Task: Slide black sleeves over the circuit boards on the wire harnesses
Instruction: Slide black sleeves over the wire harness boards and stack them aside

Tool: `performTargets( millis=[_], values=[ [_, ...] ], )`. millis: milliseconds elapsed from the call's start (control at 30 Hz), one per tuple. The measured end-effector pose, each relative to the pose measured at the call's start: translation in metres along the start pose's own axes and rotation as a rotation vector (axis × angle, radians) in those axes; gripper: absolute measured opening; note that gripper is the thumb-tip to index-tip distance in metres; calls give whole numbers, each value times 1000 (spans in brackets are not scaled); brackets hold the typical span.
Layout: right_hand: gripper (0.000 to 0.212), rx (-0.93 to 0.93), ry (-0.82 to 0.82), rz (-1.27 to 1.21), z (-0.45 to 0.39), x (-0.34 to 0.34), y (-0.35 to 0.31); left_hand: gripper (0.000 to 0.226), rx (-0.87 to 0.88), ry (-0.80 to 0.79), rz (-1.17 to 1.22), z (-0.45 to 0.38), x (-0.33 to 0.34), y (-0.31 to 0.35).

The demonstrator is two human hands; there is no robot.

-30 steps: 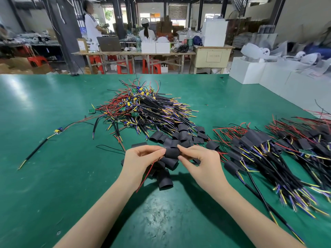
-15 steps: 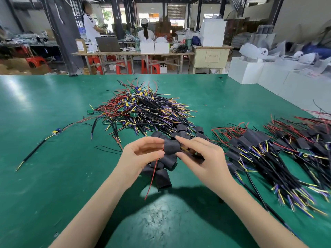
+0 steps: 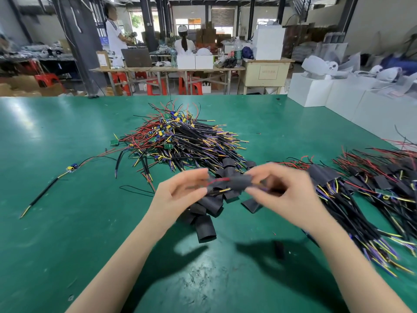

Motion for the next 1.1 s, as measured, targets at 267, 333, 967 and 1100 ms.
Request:
performTargets(
  millis=[267,333,967,1100],
  values=[
    [24,548,448,677,14,-94,63,15,-46,247,-47,-1,-27,-5],
    [29,577,375,788,14,-89,71,16,-57,245,-45,-1,-26,-7],
    [36,136,-346,726,13,42,63,30,5,400,-621,-1,-57,-17],
    [36,145,-353,738,13,48,62,27,14,271,-818,-20,-52,-21]
  ],
)
Point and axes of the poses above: each hand's wrist, its own z-axis away from the middle knuckle, its own x-axis out of the palm, y = z × x, the point moved 7 cm from there along -z, towards the middle knuckle, and after that the axes turned 6 degrees about x, right-handed, at the moved point
